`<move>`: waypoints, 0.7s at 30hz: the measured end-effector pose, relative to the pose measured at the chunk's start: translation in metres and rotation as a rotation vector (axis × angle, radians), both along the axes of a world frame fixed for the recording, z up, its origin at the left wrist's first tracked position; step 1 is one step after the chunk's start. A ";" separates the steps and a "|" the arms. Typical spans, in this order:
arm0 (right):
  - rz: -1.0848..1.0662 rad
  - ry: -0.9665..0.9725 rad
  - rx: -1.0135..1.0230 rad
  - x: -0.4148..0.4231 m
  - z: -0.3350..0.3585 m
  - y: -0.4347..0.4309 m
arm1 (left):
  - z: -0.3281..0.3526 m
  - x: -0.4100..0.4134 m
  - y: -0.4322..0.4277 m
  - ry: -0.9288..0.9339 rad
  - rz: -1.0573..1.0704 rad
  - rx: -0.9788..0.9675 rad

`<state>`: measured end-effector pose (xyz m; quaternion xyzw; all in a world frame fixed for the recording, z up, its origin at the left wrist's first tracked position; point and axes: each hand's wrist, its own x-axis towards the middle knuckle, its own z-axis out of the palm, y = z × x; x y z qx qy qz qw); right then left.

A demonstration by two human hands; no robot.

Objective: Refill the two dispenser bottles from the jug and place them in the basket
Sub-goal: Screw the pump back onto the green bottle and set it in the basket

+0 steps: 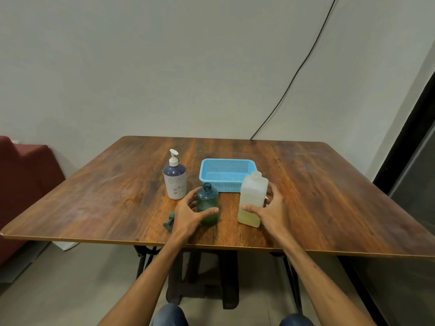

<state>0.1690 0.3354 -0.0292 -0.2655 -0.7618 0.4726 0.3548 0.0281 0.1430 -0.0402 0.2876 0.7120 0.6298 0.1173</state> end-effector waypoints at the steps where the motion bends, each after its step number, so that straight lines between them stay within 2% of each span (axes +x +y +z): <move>1: 0.006 0.003 -0.001 0.001 -0.001 -0.001 | 0.000 0.000 -0.001 0.006 -0.006 -0.001; 6: -0.038 -0.010 -0.058 0.006 -0.008 -0.010 | 0.004 0.001 -0.008 0.022 -0.009 0.007; 9: -0.222 0.064 0.050 0.012 -0.005 -0.026 | 0.010 0.004 -0.018 0.081 0.019 0.044; 12: -0.375 0.255 0.231 0.020 0.006 -0.059 | 0.018 0.008 -0.034 0.206 0.074 0.076; 14: -0.343 0.343 0.312 0.021 0.010 -0.082 | 0.022 0.008 -0.045 0.310 0.144 0.069; 16: -0.207 0.360 0.333 0.015 0.007 -0.099 | 0.019 0.003 -0.054 0.375 0.213 0.047; 18: -0.081 0.330 0.316 0.004 0.000 -0.112 | 0.012 -0.002 -0.060 0.412 0.282 -0.010; 21: -0.015 0.240 0.217 -0.015 -0.014 -0.124 | -0.003 -0.009 -0.064 0.405 0.353 -0.174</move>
